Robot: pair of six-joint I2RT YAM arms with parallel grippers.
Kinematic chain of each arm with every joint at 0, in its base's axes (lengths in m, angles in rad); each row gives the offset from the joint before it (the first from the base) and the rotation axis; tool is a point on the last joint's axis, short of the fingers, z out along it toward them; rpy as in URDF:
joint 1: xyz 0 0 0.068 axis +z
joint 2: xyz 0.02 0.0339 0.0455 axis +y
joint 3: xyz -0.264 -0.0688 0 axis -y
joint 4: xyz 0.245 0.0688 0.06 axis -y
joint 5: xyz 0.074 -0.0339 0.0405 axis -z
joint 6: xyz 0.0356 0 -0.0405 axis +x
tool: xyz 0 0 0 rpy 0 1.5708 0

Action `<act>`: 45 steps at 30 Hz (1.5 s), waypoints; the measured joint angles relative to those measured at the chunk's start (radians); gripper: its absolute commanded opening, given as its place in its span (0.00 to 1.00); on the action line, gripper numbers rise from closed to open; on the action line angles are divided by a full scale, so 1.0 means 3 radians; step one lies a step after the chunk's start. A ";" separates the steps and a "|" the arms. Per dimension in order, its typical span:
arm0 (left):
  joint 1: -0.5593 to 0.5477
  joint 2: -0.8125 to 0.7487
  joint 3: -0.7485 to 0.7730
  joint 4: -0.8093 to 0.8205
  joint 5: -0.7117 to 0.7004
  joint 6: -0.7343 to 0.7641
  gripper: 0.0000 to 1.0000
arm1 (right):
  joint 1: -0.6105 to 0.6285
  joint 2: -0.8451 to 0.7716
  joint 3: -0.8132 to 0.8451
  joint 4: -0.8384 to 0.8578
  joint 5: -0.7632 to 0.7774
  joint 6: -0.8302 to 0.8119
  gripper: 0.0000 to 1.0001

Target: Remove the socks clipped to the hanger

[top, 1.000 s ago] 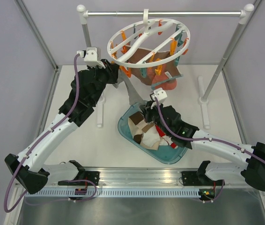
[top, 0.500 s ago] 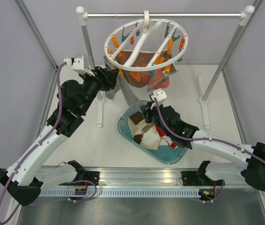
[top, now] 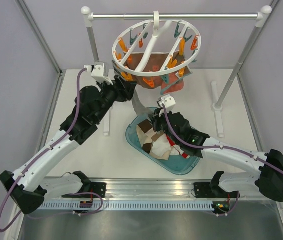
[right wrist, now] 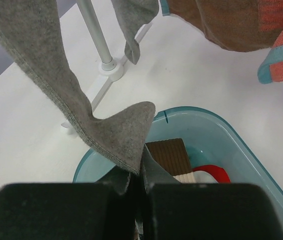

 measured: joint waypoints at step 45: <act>-0.0151 0.0394 0.0371 0.0175 -0.0682 0.0432 0.06 | 0.0000 -0.0565 -0.0161 -0.0209 0.0069 0.0015 0.01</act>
